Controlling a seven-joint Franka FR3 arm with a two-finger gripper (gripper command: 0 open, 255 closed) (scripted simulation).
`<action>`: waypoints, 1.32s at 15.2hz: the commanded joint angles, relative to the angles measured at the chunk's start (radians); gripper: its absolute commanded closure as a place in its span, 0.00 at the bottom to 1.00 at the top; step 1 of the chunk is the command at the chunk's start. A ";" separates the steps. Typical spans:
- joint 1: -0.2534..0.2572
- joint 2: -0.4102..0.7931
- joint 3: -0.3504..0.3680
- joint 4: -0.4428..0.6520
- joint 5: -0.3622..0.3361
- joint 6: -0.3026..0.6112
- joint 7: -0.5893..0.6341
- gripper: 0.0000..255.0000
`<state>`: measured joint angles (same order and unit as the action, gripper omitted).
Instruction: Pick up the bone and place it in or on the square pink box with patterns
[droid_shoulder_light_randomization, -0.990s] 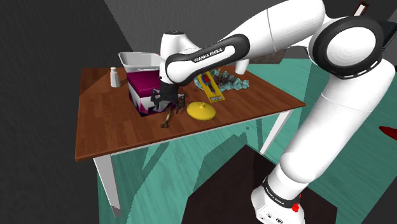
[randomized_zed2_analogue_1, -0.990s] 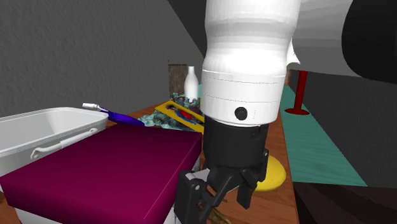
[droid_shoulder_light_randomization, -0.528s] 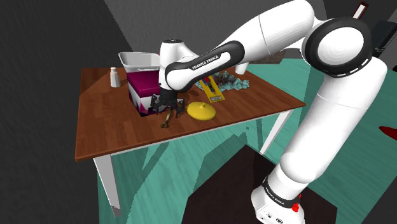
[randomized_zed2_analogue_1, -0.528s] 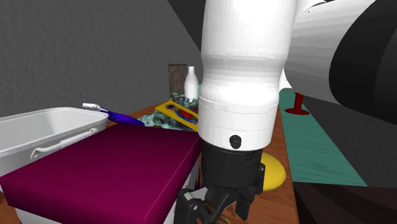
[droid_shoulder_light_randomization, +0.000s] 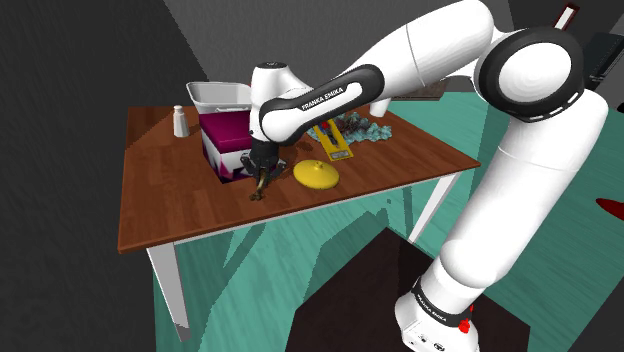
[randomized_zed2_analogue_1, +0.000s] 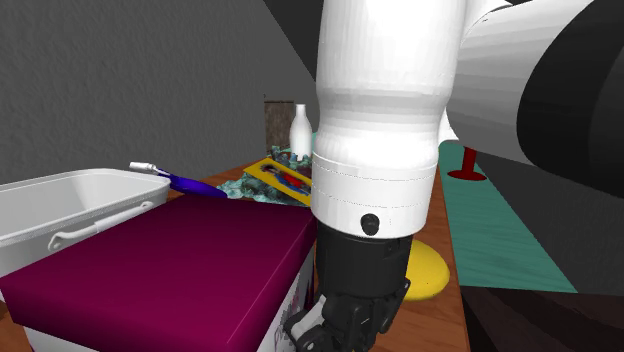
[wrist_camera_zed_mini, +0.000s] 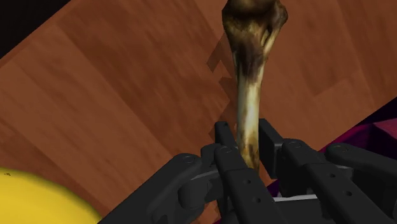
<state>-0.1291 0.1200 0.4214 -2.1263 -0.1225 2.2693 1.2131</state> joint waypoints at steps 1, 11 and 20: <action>0.000 0.000 0.000 0.000 0.000 0.000 0.000 1.00; -0.003 -0.029 0.003 0.023 0.019 -0.049 -0.015 1.00; -0.007 -0.084 0.005 0.088 0.053 -0.162 -0.042 1.00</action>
<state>-0.1347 0.0448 0.4264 -2.0443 -0.0743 2.1207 1.1758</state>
